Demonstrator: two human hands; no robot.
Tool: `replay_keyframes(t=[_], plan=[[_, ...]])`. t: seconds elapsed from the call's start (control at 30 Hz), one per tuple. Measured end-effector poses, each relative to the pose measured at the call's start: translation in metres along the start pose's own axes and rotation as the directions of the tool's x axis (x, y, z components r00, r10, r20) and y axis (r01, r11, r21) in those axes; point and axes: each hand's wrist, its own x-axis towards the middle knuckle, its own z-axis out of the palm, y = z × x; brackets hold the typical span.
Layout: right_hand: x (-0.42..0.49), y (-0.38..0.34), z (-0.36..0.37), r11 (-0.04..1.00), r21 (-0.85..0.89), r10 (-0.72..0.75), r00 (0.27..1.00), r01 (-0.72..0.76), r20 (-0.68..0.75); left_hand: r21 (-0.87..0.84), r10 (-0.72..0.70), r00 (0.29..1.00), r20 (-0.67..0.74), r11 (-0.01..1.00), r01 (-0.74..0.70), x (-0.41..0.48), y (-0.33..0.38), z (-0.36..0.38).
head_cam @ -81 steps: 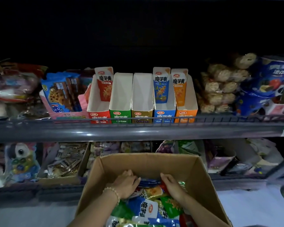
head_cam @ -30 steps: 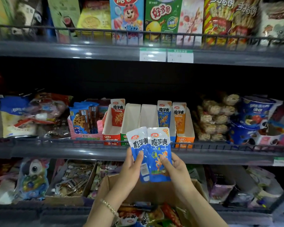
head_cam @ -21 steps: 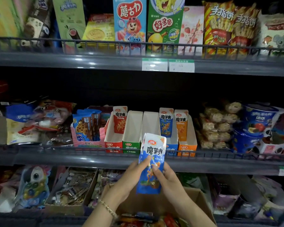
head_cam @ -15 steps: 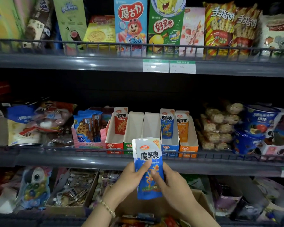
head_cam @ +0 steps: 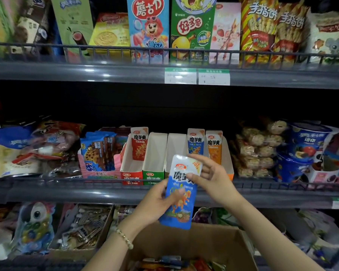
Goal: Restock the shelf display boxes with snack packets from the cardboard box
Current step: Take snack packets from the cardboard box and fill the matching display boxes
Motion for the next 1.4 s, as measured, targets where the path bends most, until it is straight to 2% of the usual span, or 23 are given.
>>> replay_keyframes(t=[0.1,0.3,0.37,0.43,0.57,0.63,0.67,0.73,0.77,0.8,0.93,1.0,1.07,1.17,1.3,1.4], plan=[[0.014,-0.01,-0.015,0.997,0.074,0.001,0.998,0.003,-0.057,0.152,0.051,0.999,0.014,0.987,-0.052,0.006,0.003,0.001],[0.039,-0.025,-0.049,0.993,0.025,0.113,0.987,-0.116,0.113,0.3,0.184,0.982,0.035,0.935,-0.186,0.033,0.02,0.002],[0.05,-0.028,-0.062,0.982,0.07,0.163,0.972,-0.177,0.168,0.292,0.215,0.975,0.065,0.93,-0.224,0.045,0.028,0.003],[0.06,-0.029,-0.073,0.983,0.075,0.149,0.973,-0.165,0.175,0.264,0.221,0.972,0.077,0.936,-0.233,0.061,0.032,0.004],[0.079,-0.024,-0.084,0.999,-0.028,0.021,0.999,-0.02,0.029,0.244,0.193,0.978,0.081,0.947,-0.207,0.1,0.027,0.001],[0.09,-0.015,-0.091,0.998,-0.055,-0.047,0.996,0.042,-0.076,0.333,0.147,0.984,0.096,0.927,-0.171,0.118,0.022,-0.004],[0.097,-0.01,-0.094,0.996,-0.067,-0.071,0.988,0.062,-0.137,0.444,0.112,0.99,0.086,0.885,-0.138,0.127,0.018,-0.008],[0.11,0.001,-0.102,0.989,-0.118,-0.115,0.964,0.089,-0.239,0.706,0.071,0.997,0.032,0.704,-0.073,0.143,0.008,-0.015],[0.118,0.005,-0.105,0.984,-0.155,-0.132,0.956,0.093,-0.262,0.77,0.073,0.997,0.011,0.636,-0.055,0.149,0.004,-0.017],[0.124,0.009,-0.105,0.978,-0.186,-0.141,0.953,0.093,-0.269,0.786,0.066,0.998,0.0,0.616,-0.04,0.154,0.001,-0.016],[0.15,0.026,-0.098,0.967,-0.251,-0.111,0.951,0.037,-0.288,0.753,-0.014,0.999,0.032,0.658,-0.014,0.166,-0.011,-0.013],[0.165,0.039,-0.098,0.956,-0.294,-0.068,0.96,-0.015,-0.271,0.74,0.01,0.998,0.061,0.671,-0.052,0.167,-0.017,-0.014],[0.174,0.052,-0.096,0.907,-0.418,-0.02,0.985,-0.056,-0.174,0.708,0.058,0.996,0.067,0.7,-0.089,0.167,-0.023,-0.016],[0.181,0.066,-0.095,0.807,-0.59,0.016,1.0,-0.019,-0.01,0.692,0.099,0.993,0.058,0.714,-0.112,0.167,-0.028,-0.016],[0.189,0.078,-0.094,0.552,-0.829,-0.082,0.995,0.092,0.056,0.681,0.086,0.993,0.085,0.722,-0.121,0.171,-0.028,-0.018],[0.2,0.084,-0.098,0.549,-0.83,-0.103,0.994,0.096,0.047,0.667,0.103,0.99,0.099,0.731,-0.142,0.174,-0.031,-0.02]])
